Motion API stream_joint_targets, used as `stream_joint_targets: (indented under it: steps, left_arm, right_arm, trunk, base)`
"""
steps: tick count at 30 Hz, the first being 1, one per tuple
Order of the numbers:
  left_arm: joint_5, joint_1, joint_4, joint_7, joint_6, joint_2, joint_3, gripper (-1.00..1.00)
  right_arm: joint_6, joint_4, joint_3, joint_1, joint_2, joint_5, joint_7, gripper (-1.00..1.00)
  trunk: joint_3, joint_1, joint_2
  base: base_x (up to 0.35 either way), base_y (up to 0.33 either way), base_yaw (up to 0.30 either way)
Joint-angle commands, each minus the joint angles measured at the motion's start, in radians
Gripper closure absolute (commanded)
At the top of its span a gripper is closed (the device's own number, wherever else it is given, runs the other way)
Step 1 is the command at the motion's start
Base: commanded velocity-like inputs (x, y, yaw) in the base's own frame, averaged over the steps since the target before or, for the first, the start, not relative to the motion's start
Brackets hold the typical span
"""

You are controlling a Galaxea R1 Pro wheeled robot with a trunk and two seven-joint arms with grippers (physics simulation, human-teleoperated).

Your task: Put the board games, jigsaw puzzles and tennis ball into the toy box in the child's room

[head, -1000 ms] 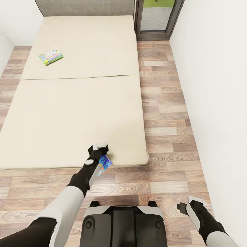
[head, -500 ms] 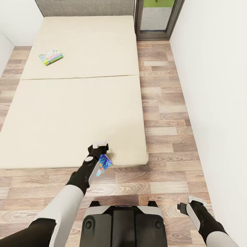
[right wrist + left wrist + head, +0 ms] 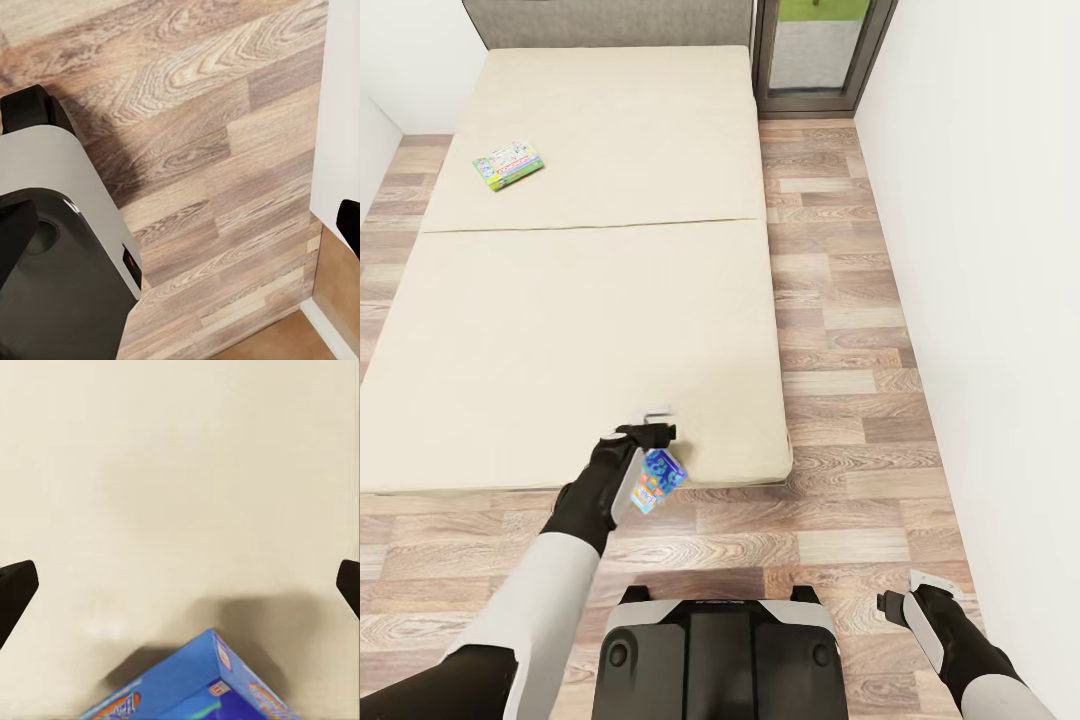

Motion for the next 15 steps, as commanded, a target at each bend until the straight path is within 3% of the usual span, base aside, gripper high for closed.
stream_joint_targets:
  steps: [1, 4, 6, 8, 11, 12, 15]
  left_arm:
    - [0.001, 0.0, -0.015, -0.009, 0.034, 0.0, 0.001, -1.0]
    - [0.014, 0.002, -0.071, -0.082, 0.142, 0.0, 0.01, -1.0]
    - [0.025, 0.005, -0.121, -0.16, 0.219, 0.014, 0.028, -1.0]
    - [0.036, 0.02, -0.202, -0.291, 0.307, 0.056, 0.067, -1.0]
    - [0.042, 0.041, -0.272, -0.414, 0.358, 0.095, 0.11, -1.0]
    - [0.047, 0.061, -0.318, -0.508, 0.383, 0.123, 0.146, -1.0]
    - [0.052, 0.094, -0.376, -0.661, 0.407, 0.165, 0.202, -1.0]
  right_arm:
    - [0.003, -0.002, 0.001, 0.0, 0.0, -0.011, -0.007, -1.0]
    - [0.003, -0.001, 0.001, 0.0, -0.001, -0.012, -0.007, -1.0]
    - [0.003, -0.002, 0.001, 0.0, -0.001, -0.011, -0.007, -1.0]
    - [0.003, -0.002, 0.001, 0.0, -0.001, -0.012, -0.007, -1.0]
    - [0.003, -0.003, 0.001, 0.0, -0.001, -0.012, -0.007, -1.0]
    - [0.003, -0.003, 0.001, 0.0, -0.002, -0.012, -0.007, -1.0]
    - [0.003, -0.003, 0.001, 0.0, -0.006, -0.013, -0.006, -1.0]
  trunk:
    - [-0.001, 0.0, -0.001]
    - [-0.001, 0.0, -0.001]
    - [-0.001, 0.0, -0.001]
    - [-0.001, 0.0, -0.001]
    - [-0.001, 0.0, -0.001]
    - [-0.001, 0.0, -0.001]
    - [-0.001, 0.0, -0.001]
  base:
    - [0.0, 0.0, 0.0]
    - [0.0, 0.0, 0.0]
    - [0.0, 0.0, 0.0]
    - [0.0, 0.0, 0.0]
    - [0.0, 0.0, 0.0]
    - [0.0, 0.0, 0.0]
    - [0.0, 0.0, 0.0]
